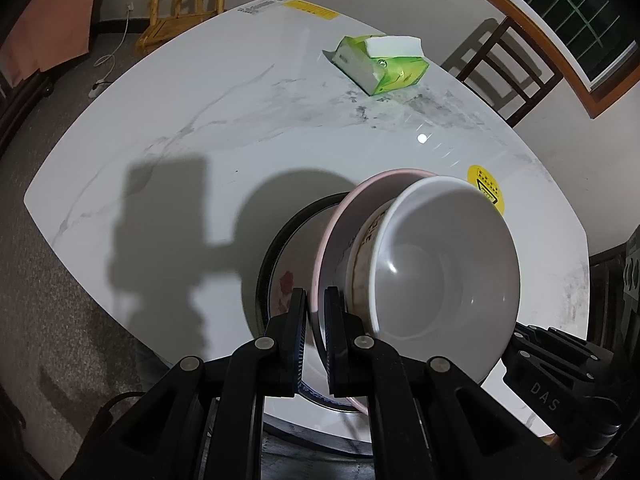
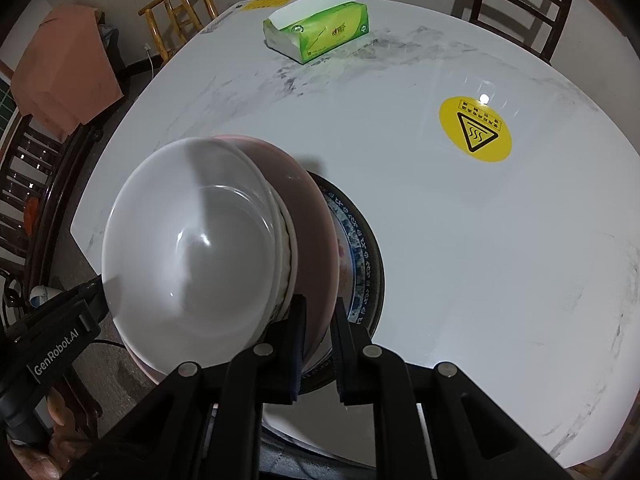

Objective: Organize plates and bowls
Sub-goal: 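Carry the pink bowl stack with both tools over the plate stack, then lower the pink bowl stack onto the plates with both tools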

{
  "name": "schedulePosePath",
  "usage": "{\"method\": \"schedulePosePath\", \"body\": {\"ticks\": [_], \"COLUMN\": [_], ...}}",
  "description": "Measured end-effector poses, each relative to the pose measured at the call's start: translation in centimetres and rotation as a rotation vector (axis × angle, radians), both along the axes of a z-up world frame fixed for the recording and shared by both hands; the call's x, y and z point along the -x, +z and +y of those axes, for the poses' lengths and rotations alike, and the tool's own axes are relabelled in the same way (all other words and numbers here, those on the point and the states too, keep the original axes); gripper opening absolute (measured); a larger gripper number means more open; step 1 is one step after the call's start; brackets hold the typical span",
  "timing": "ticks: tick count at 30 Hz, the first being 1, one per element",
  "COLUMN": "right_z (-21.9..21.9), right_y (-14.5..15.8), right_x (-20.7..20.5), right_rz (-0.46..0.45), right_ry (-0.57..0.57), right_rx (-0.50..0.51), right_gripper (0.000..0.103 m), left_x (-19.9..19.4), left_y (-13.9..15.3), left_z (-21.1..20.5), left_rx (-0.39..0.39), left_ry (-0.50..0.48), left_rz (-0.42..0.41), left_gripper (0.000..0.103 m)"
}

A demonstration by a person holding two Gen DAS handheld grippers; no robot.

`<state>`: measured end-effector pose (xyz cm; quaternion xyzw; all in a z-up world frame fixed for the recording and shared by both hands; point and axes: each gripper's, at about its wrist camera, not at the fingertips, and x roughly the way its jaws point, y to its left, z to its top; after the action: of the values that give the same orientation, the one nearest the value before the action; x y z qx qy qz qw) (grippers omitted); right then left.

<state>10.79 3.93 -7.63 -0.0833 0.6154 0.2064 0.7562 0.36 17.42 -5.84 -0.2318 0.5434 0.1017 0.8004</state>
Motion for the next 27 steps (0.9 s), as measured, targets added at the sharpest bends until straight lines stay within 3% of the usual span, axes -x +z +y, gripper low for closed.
{"method": "schedulePosePath", "body": {"ticks": [27], "right_z": [0.36], "right_y": [0.07], "right_x": [0.67], "right_rz": [-0.024], "right_ry": [0.007], "right_rx": [0.023], "right_gripper": [0.017], "left_x": [0.07], "left_y": [-0.66], "left_z": [0.7], "left_rx": [0.01], "left_ry": [-0.002], "left_rz": [-0.005], "left_gripper": [0.007]}}
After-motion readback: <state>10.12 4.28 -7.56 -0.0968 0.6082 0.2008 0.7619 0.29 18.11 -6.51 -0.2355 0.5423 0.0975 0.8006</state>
